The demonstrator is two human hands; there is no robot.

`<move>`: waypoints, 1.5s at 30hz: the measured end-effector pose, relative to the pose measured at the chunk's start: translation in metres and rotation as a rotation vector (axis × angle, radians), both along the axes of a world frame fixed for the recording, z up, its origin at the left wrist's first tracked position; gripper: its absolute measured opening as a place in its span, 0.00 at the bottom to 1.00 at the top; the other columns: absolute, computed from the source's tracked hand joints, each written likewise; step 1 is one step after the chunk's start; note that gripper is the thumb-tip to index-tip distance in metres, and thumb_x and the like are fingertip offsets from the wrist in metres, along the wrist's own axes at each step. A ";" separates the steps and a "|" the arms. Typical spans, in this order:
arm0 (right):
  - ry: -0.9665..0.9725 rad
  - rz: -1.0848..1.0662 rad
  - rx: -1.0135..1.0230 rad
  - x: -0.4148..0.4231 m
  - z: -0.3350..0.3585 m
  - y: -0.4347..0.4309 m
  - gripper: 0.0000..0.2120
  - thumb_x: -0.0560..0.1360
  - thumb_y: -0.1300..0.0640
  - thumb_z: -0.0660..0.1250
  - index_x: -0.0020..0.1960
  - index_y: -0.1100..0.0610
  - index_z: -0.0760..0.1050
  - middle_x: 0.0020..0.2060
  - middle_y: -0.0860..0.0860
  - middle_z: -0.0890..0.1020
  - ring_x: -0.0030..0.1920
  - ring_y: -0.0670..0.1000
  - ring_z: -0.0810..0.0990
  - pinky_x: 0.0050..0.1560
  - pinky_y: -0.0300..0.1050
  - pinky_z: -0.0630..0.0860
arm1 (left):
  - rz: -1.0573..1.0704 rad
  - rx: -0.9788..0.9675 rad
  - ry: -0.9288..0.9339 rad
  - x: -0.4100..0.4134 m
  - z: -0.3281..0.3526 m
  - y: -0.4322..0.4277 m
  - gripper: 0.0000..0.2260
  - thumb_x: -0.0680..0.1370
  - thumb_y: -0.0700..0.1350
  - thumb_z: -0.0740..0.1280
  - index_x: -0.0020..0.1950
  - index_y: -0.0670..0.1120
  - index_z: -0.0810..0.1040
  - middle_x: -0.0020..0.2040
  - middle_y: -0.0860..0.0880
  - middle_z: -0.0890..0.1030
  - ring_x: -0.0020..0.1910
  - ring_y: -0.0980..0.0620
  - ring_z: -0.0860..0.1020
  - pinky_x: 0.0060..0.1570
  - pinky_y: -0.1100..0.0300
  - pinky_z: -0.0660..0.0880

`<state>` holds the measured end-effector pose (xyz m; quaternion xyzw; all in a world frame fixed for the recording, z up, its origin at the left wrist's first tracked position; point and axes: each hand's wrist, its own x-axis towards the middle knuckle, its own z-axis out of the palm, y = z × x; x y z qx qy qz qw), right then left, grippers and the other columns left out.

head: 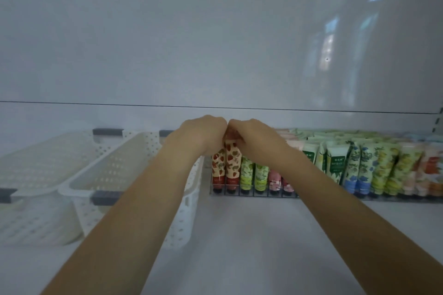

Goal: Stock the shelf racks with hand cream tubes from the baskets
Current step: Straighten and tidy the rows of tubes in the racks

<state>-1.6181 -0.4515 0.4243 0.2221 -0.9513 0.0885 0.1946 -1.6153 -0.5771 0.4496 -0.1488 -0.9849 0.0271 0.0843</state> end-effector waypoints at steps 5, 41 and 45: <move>0.029 -0.010 0.019 0.002 0.001 -0.005 0.17 0.73 0.69 0.56 0.59 0.58 0.71 0.51 0.56 0.79 0.53 0.56 0.74 0.50 0.54 0.75 | 0.007 0.012 0.000 0.002 0.003 -0.002 0.13 0.76 0.34 0.56 0.59 0.42 0.72 0.53 0.44 0.77 0.47 0.47 0.74 0.42 0.57 0.69; -0.246 0.017 -0.184 -0.006 0.038 0.043 0.08 0.74 0.60 0.65 0.42 0.47 0.78 0.39 0.41 0.78 0.42 0.41 0.76 0.39 0.33 0.70 | -0.182 0.062 0.013 0.005 0.000 0.005 0.20 0.77 0.32 0.56 0.65 0.48 0.74 0.66 0.49 0.73 0.62 0.50 0.72 0.53 0.64 0.65; -0.302 -0.004 -0.138 -0.003 0.046 0.052 0.08 0.72 0.59 0.69 0.41 0.45 0.77 0.39 0.39 0.77 0.42 0.39 0.74 0.38 0.34 0.67 | -0.160 0.078 0.019 0.006 0.000 0.006 0.20 0.77 0.32 0.56 0.67 0.46 0.70 0.65 0.47 0.72 0.63 0.49 0.71 0.58 0.59 0.69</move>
